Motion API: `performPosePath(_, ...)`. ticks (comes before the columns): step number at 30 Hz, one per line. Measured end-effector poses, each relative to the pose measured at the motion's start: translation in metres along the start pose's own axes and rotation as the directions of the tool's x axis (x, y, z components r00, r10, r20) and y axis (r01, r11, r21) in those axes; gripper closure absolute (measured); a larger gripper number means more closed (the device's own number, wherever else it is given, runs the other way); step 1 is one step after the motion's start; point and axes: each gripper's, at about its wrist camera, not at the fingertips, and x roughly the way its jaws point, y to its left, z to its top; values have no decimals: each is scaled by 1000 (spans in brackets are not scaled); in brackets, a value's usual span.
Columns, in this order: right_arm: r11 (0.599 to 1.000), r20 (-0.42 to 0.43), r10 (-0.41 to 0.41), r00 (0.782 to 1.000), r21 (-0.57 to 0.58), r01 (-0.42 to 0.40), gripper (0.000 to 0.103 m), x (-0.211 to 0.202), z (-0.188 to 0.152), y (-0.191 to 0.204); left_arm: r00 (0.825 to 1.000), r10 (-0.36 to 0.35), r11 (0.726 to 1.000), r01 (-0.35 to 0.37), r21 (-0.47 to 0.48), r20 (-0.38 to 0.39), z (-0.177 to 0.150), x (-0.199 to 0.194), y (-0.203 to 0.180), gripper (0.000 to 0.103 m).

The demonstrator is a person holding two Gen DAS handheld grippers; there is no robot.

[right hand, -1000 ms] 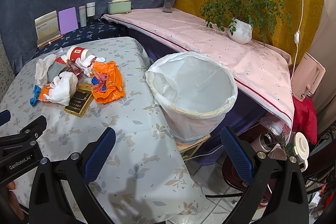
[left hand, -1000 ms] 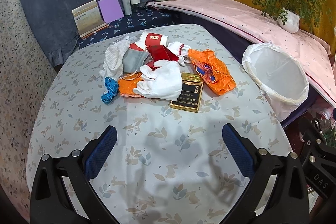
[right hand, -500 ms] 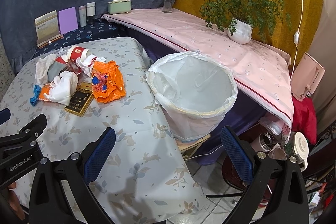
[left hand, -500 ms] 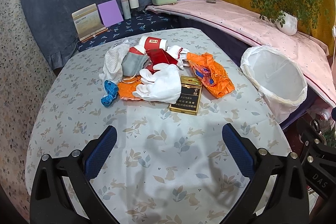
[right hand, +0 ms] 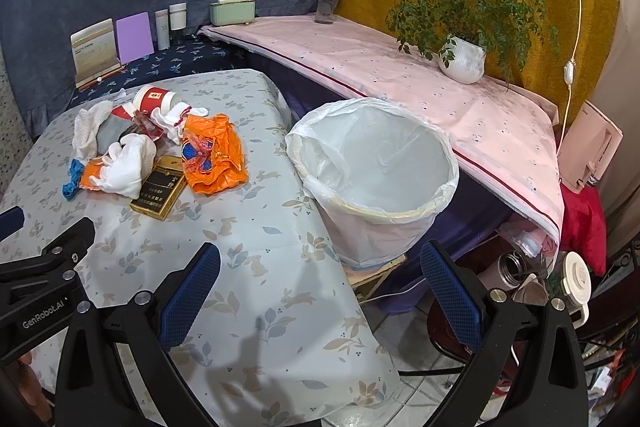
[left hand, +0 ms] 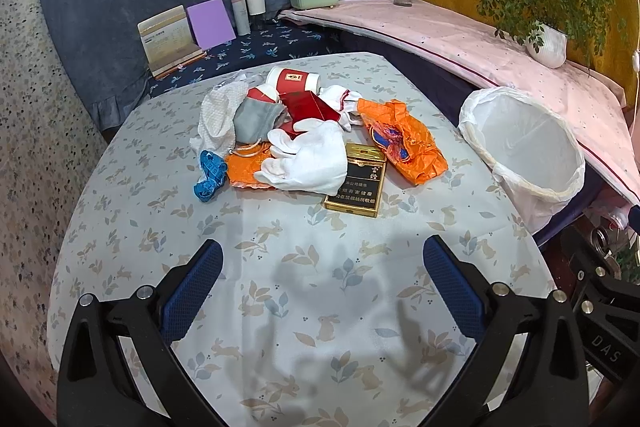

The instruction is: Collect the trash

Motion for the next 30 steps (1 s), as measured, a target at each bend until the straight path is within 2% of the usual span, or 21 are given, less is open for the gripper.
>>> performPosePath(30, 1000, 20, -7, 1000, 4, 7, 7, -5, 2, 1, 1000, 0, 1000, 0, 0, 4, -1, -1, 2, 7)
